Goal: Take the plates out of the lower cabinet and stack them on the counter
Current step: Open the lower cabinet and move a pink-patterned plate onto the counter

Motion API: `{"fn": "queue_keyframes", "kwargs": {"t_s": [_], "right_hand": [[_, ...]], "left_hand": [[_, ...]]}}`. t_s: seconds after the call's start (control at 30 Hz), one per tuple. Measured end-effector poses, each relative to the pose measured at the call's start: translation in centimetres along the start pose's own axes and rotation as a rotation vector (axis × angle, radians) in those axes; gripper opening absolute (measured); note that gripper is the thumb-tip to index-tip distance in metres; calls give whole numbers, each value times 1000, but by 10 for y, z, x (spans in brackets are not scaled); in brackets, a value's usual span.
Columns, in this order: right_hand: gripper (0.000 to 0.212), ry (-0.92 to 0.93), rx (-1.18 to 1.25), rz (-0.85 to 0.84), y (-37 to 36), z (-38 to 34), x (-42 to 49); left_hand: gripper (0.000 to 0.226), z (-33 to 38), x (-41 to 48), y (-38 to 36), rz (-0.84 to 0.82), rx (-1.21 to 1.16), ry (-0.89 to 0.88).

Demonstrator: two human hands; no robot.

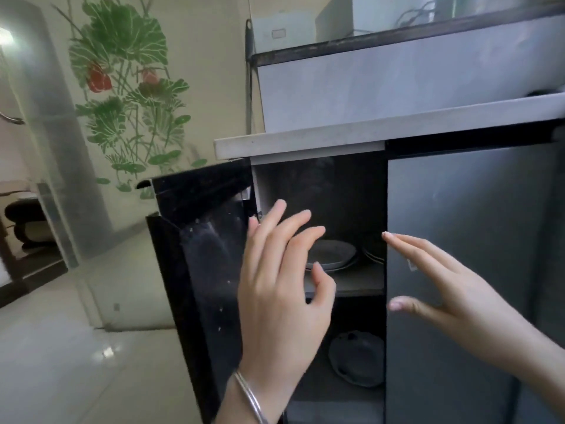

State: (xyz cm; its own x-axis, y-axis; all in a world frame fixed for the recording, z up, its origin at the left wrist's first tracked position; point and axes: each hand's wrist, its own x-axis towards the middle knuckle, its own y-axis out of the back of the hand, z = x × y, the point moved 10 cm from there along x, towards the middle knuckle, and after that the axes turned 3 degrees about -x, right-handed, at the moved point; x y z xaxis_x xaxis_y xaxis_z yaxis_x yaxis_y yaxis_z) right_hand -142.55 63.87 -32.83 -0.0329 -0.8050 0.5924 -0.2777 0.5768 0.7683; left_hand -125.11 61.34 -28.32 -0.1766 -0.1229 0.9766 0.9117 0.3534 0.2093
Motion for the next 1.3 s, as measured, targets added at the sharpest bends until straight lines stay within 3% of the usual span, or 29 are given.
{"fn": "queue_keyframes", "kwargs": {"t_s": [0.1, 0.27, 0.47, 0.7, 0.8, 0.97, 1.3], "right_hand": [[78, -76, -84, 4, 4, 32, -18], [77, -162, -193, -4, 0, 85, -47], [77, -229, -220, -18, -13, 122, -57], [75, -246, -224, -2, -25, 124, -58], [75, -296, -177, 44, -17, 119, -74], [77, -414, -137, 145, 6, 112, -138], [74, -620, -52, 181, 7, 98, -233]], "left_hand": [[42, -9, -23, -97, -173, -206, 146], [72, -40, -62, -239, -479, -309, 392], [91, -49, -78, -312, -594, -497, 499], [72, -55, -98, -312, -500, -832, 696], [64, -32, -102, -288, -522, -897, 634], [68, 3, -101, -258, -572, -975, 529], [60, 79, -103, -231, -770, -1170, 359]]}}
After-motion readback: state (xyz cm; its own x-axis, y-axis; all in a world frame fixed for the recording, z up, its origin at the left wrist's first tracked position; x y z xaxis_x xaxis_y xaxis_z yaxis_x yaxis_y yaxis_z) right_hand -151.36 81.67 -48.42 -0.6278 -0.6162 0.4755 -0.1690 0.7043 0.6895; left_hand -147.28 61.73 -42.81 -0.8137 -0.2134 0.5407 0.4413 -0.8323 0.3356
